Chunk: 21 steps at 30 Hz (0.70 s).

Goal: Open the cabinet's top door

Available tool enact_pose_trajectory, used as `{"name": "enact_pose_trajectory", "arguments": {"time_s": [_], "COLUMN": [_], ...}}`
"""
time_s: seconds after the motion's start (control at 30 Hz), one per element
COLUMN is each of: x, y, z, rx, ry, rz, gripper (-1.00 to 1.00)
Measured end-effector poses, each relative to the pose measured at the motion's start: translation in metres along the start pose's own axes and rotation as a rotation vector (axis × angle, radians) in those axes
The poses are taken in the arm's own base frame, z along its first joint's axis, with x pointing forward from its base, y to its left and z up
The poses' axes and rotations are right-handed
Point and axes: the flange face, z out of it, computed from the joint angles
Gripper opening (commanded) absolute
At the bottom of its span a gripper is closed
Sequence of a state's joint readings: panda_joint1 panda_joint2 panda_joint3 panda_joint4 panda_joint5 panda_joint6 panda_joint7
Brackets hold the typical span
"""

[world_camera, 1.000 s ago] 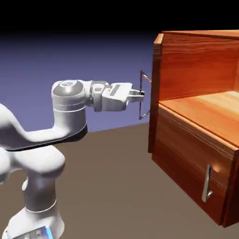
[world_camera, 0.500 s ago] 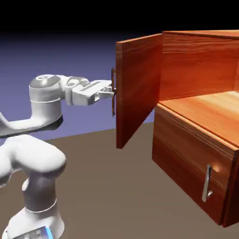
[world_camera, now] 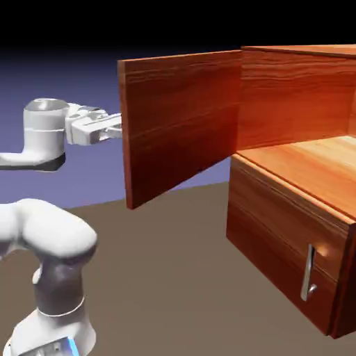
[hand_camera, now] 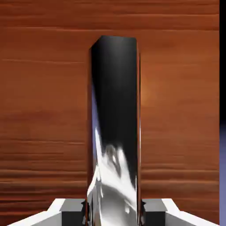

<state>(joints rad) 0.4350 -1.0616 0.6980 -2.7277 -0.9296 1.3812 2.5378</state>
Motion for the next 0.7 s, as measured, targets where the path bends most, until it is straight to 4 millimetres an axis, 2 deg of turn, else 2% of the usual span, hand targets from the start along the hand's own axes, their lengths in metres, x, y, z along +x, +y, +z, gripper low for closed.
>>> {"name": "enact_pose_trajectory", "arguments": {"time_s": [0.33,0.7], "x": [-0.029,-0.061], "y": [-0.029,-0.061], "z": [-0.093,-0.16], "rx": [-0.149,-0.266], "ry": [0.149,0.266], "rz": [0.0,0.0], "gripper": [-1.0,-1.0]}}
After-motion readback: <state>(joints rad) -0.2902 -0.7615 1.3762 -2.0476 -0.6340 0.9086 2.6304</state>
